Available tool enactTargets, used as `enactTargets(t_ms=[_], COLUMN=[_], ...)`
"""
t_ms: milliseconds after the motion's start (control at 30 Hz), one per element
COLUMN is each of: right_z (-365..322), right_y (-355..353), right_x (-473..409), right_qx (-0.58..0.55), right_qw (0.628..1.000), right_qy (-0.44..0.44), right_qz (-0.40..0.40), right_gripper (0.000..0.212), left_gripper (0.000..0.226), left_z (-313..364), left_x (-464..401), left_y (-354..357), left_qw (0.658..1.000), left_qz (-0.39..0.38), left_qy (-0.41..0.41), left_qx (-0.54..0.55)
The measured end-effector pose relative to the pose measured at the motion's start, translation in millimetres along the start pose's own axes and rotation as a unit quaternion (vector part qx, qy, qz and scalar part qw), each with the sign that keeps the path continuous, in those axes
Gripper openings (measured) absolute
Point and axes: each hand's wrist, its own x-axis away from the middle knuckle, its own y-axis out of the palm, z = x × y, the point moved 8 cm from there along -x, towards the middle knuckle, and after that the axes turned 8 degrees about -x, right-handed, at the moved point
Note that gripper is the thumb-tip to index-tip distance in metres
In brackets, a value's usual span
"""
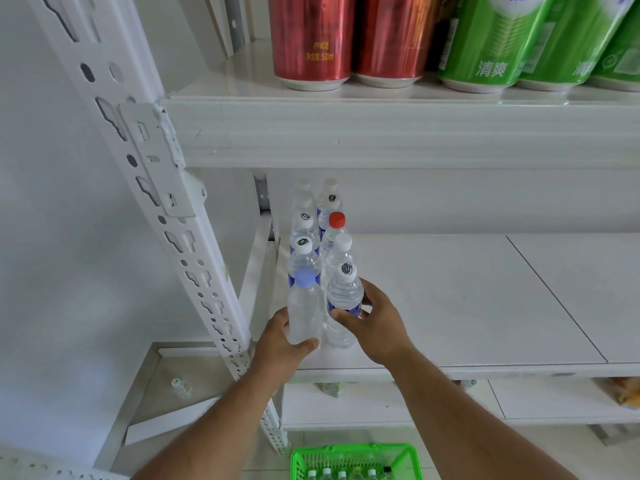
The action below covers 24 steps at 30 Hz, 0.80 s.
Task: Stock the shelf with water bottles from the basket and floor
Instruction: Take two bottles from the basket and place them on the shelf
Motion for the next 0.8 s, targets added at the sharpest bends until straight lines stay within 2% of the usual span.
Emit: enactTargets(t_ms=[200,400,800], right_z=[0.1,-1.4,3.2], right_y=[-1.7,-4.0,-6.4], right_x=[2.8,1.1,4.3], right_qx=[-0.004,0.004,0.013], right_qw=[1.0,0.999,0.999], right_qy=[0.009,0.033,0.049], right_qz=[-0.007,-0.005,-0.006], right_gripper=[0.053,0.049,0.057], left_gripper=[0.066,0.053,0.056], left_z=[-3.8,0.9,-0.1], left_x=[2.4,4.8,10.2], left_y=[-0.8,-2.0,-1.5], left_qw=[1.0,1.0,1.0], left_qz=[0.004,0.007,-0.006], left_qy=[-0.009,0.001,-0.025], left_qx=[0.013,-0.002,-0.008])
